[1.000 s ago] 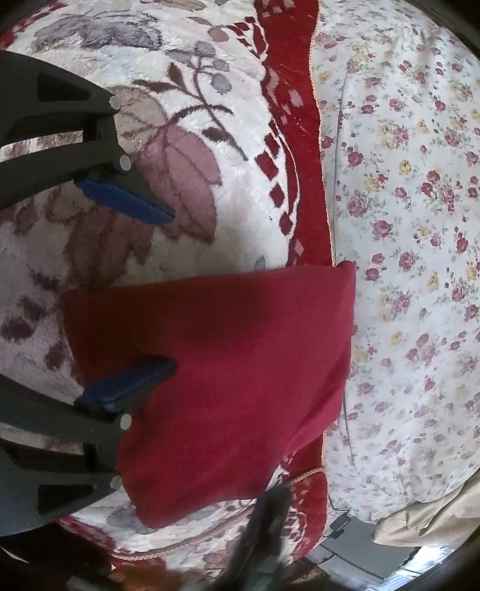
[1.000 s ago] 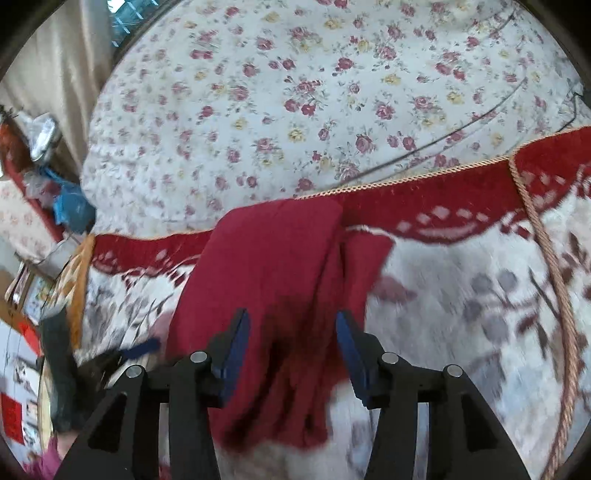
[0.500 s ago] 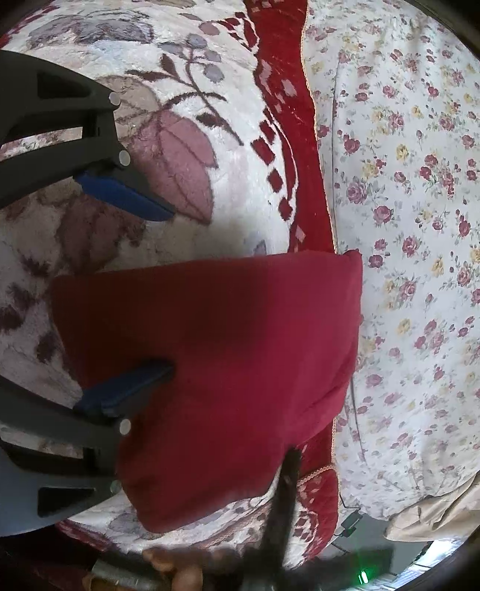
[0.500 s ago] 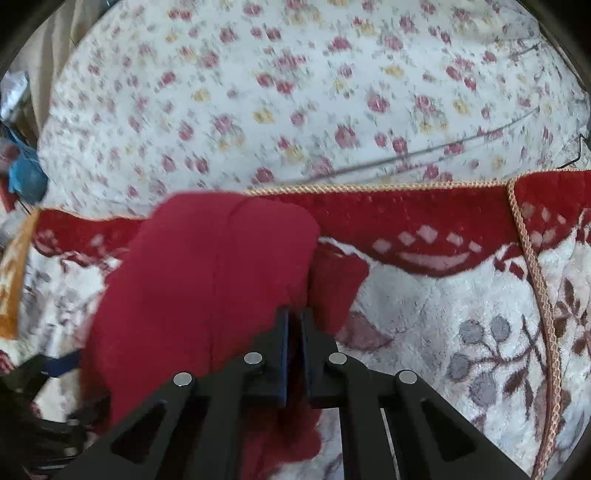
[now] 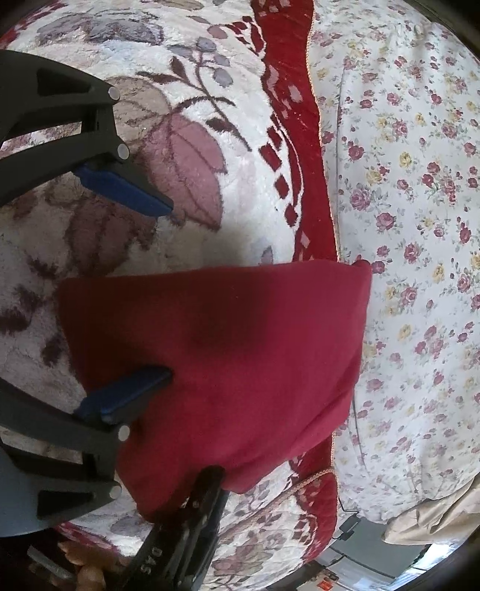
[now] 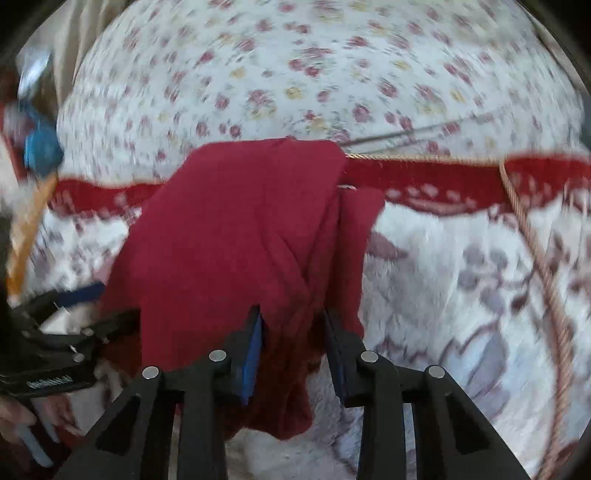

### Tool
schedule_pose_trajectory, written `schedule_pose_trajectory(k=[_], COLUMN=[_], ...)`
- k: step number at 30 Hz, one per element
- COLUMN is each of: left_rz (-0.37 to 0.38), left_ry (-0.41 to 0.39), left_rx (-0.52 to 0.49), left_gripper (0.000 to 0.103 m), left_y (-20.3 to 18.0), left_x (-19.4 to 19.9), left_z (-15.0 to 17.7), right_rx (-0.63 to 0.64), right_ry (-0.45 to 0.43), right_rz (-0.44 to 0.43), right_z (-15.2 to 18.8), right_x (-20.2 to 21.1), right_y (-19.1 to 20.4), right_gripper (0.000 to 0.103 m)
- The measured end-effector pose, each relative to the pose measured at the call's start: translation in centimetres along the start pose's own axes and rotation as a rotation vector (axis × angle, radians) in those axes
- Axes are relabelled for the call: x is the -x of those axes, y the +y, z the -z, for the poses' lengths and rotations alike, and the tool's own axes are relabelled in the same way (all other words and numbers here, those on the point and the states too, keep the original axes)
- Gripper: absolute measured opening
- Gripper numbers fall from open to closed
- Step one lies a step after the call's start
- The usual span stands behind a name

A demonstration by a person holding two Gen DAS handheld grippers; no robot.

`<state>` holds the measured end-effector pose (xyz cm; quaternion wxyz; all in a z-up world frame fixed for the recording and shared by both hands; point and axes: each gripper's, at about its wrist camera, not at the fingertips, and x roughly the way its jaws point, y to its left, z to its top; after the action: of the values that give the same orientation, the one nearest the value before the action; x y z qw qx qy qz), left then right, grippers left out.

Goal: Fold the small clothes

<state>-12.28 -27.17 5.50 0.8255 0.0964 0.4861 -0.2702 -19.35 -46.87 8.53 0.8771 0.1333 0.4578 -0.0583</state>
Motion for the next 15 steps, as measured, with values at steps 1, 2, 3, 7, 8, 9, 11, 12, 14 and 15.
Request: schedule_pose_trajectory(k=[1, 2, 3, 7, 8, 9, 11, 12, 14, 15], left_rz=[-0.004, -0.006, -0.008, -0.009, -0.007, -0.006, -0.005, -0.005, -0.004, 0.001], left_ry=[-0.002, -0.003, -0.004, -0.005, -0.004, -0.002, -0.002, -0.002, -0.003, -0.002], left_rx=[-0.002, -0.002, -0.002, 0.0, 0.003, 0.006, 0.007, 0.006, 0.008, 0.01], left_gripper=[0.084, 0.084, 0.084, 0.084, 0.084, 0.084, 0.085, 0.085, 0.085, 0.085], left_y=[0.0, 0.0, 0.0, 0.0, 0.1, 0.1, 0.1, 0.1, 0.1, 0.1], left_x=[0.0, 0.0, 0.0, 0.1, 0.0, 0.0, -0.1, -0.1, 0.0, -0.1], left_z=[0.0, 0.0, -0.1, -0.2, -0.2, -0.2, -0.3, -0.3, -0.3, -0.3], right_rx=[0.009, 0.019, 0.025, -0.064, -0.09, -0.106, -0.121, -0.12, -0.088, -0.064], right_ry=[-0.001, 0.0, 0.002, -0.023, -0.04, -0.052, -0.057, -0.052, -0.041, -0.03], right_rz=[0.009, 0.018, 0.023, -0.017, -0.029, -0.033, -0.038, -0.039, -0.051, -0.044], right_z=[-0.1, -0.1, -0.2, -0.6, -0.7, -0.8, -1.3, -1.6, -1.9, -1.9], right_x=[0.2, 0.5, 0.8, 2.1, 2.4, 2.6, 2.3, 1.9, 0.9, 0.4], right_y=[0.2, 0.5, 0.6, 0.1, -0.1, -0.2, -0.1, 0.1, 0.5, 0.8], right_gripper=[0.035, 0.035, 0.035, 0.052, 0.063, 0.07, 0.07, 0.07, 0.062, 0.021])
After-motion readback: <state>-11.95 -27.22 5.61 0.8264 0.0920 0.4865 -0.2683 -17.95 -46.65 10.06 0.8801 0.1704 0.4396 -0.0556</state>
